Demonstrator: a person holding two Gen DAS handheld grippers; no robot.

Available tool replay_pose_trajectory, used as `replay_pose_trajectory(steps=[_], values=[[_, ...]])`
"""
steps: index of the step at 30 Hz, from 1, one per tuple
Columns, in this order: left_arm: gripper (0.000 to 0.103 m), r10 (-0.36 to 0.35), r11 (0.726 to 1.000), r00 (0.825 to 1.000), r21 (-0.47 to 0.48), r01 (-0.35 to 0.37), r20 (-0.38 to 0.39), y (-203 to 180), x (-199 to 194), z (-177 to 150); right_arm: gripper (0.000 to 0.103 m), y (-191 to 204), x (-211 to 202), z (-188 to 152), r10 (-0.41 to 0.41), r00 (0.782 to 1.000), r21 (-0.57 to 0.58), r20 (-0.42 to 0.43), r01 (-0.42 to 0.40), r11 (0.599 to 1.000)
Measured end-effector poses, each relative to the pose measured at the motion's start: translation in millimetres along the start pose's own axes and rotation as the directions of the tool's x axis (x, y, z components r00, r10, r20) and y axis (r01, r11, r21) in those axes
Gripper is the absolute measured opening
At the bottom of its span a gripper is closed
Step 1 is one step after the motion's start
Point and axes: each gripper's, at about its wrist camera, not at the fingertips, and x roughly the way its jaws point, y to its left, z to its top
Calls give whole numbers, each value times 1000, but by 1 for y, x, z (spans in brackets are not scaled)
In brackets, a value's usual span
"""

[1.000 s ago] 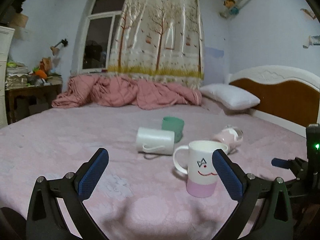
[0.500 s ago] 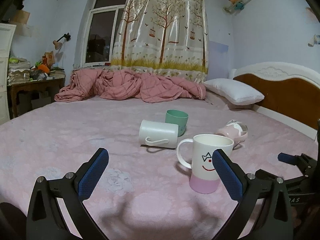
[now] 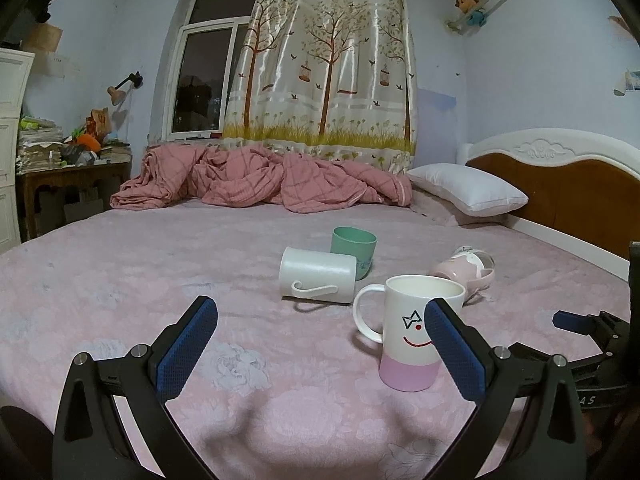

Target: Flip cup upright

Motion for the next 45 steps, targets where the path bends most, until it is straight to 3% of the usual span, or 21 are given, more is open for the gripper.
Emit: replay_pose_trajectory(steps=[45], values=[[103,27,999,999,-19,-28,-36,6,11,-8,103,-3,2,-2,-2,1000,1,-6,2,1000]])
